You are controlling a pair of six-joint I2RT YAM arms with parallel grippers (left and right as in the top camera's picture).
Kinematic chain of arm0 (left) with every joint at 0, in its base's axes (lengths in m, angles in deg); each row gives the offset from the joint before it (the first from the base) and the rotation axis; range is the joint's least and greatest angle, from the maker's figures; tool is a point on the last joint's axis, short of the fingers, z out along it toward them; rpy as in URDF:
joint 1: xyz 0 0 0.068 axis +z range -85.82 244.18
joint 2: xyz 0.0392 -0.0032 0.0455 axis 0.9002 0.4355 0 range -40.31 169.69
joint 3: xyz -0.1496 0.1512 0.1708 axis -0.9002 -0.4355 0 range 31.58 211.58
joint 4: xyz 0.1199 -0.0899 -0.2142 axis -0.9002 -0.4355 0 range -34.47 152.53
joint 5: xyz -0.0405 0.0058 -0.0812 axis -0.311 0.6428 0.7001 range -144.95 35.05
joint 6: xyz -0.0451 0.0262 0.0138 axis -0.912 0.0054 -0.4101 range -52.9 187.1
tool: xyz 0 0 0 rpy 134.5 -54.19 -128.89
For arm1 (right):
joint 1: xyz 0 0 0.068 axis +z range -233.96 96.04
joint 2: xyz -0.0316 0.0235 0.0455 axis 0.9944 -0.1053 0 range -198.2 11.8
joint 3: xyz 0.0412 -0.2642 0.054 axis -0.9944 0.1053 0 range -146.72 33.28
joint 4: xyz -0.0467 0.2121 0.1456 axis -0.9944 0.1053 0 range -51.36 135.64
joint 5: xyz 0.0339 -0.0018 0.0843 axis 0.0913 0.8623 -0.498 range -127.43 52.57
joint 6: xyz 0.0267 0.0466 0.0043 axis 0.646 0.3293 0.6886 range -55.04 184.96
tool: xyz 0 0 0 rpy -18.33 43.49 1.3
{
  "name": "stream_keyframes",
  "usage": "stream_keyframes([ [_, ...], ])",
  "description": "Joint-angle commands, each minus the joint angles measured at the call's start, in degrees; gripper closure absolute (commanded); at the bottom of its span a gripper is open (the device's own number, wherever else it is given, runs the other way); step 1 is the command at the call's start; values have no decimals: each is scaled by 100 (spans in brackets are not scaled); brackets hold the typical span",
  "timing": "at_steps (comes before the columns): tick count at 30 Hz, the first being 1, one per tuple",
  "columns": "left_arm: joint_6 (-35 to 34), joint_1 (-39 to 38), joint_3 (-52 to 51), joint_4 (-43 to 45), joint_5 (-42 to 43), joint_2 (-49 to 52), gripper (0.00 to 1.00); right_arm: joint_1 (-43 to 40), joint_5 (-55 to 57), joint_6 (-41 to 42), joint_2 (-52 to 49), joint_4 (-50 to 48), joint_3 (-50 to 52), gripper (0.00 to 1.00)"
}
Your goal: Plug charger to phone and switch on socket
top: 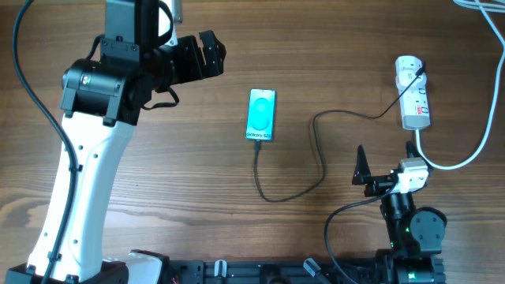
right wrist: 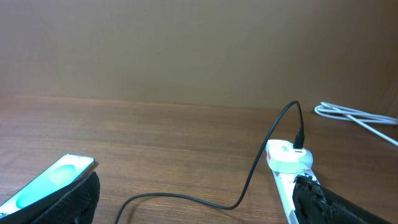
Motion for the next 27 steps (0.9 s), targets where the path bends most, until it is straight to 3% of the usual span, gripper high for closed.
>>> stream_keyframes([
  [1, -28, -15, -7, 11, -52, 4, 0, 26, 94, -101, 92, -31, 48, 0],
  [23, 33, 4, -7, -59, -240, 4, 0, 28, 94, -103, 90, -37, 48, 0],
  [27, 33, 7, -433, -903, -750, -190, 0, 28, 94, -103, 90, -37, 48, 0],
])
